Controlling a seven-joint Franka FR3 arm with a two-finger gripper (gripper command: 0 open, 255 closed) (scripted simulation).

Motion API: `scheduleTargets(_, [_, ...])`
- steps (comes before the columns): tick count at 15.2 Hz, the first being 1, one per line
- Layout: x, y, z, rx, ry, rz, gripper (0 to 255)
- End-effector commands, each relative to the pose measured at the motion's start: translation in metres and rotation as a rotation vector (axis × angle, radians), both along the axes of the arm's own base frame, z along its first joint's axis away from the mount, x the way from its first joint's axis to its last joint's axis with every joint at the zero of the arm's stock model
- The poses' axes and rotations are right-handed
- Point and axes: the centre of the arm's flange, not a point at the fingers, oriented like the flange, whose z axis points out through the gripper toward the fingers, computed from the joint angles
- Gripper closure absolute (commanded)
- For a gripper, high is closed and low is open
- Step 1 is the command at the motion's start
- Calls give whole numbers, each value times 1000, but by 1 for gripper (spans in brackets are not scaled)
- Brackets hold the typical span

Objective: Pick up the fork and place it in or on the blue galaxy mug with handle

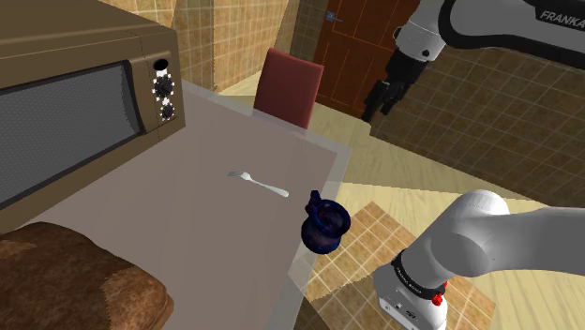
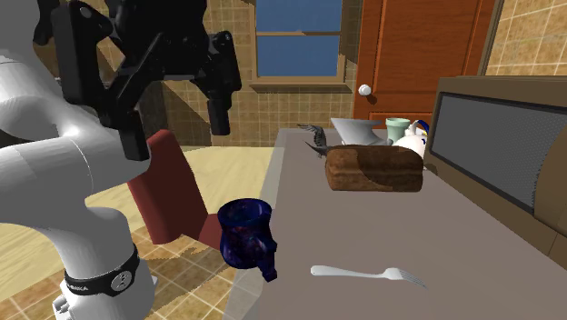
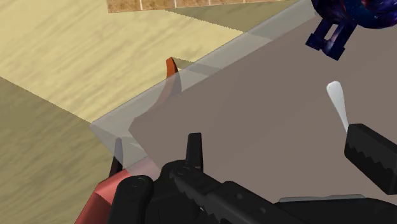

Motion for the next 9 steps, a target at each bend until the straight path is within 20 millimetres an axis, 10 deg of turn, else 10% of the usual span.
scheduleTargets(1, [0,0,0,0,0,0,0])
scheduleTargets(9, [47,72,-64,-27,-11,26,0])
